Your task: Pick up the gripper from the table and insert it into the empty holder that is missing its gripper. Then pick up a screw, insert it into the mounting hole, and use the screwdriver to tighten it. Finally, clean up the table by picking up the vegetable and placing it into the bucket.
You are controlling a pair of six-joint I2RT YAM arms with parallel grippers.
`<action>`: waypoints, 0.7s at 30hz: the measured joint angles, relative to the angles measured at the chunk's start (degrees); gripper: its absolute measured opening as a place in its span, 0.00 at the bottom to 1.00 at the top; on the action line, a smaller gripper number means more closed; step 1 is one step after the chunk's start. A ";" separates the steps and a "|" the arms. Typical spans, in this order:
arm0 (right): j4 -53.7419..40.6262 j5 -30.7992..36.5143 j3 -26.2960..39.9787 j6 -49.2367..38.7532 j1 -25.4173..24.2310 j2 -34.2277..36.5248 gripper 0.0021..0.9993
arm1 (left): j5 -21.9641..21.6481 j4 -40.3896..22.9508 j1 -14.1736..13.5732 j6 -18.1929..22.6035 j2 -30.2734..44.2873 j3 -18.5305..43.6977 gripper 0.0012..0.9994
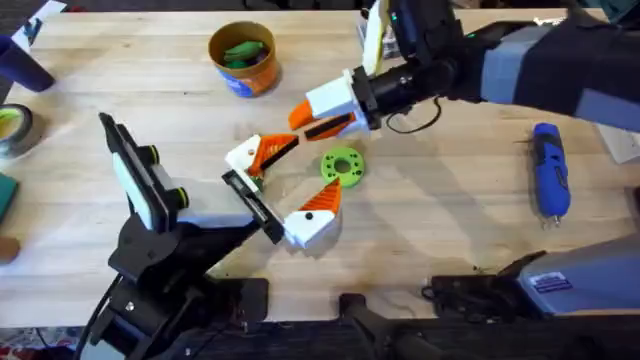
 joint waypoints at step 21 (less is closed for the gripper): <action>6.09 -6.89 0.03 7.71 3.59 4.47 0.33 | 0.00 0.00 0.00 0.00 0.00 0.00 0.99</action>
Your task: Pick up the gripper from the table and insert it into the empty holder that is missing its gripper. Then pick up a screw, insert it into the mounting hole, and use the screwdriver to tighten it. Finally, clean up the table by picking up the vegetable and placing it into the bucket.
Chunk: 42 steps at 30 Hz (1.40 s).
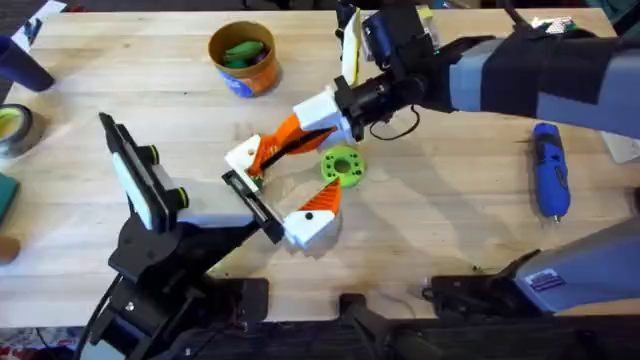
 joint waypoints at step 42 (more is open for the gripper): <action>9.64 -0.11 0.35 10.12 1.89 2.75 0.01 | -3.55 -0.20 0.41 -1.86 0.00 0.00 0.99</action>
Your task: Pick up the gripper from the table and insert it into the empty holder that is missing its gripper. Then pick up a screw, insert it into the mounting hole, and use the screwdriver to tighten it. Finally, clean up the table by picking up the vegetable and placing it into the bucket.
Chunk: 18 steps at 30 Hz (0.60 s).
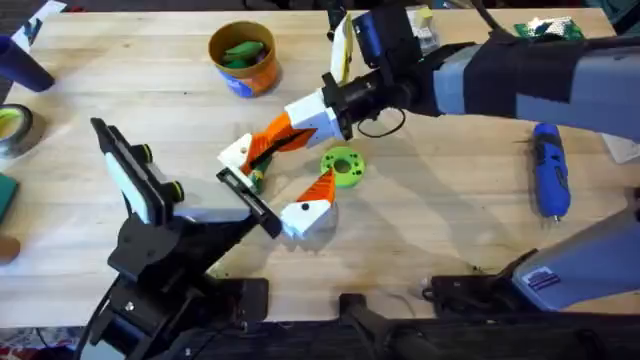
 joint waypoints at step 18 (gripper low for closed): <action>0.15 0.66 0.00 0.90 0.35 0.00 0.16 | -0.29 0.00 0.02 0.23 0.00 0.00 0.99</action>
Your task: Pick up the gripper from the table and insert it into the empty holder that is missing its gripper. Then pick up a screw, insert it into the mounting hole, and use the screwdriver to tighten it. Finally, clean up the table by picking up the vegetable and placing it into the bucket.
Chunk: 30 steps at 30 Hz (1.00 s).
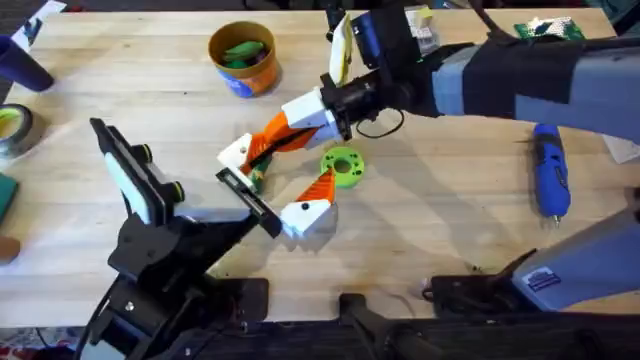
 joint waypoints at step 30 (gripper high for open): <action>-0.15 1.73 0.00 -0.98 -8.18 0.00 0.99 | 2.66 0.17 -0.20 0.63 0.00 0.00 0.99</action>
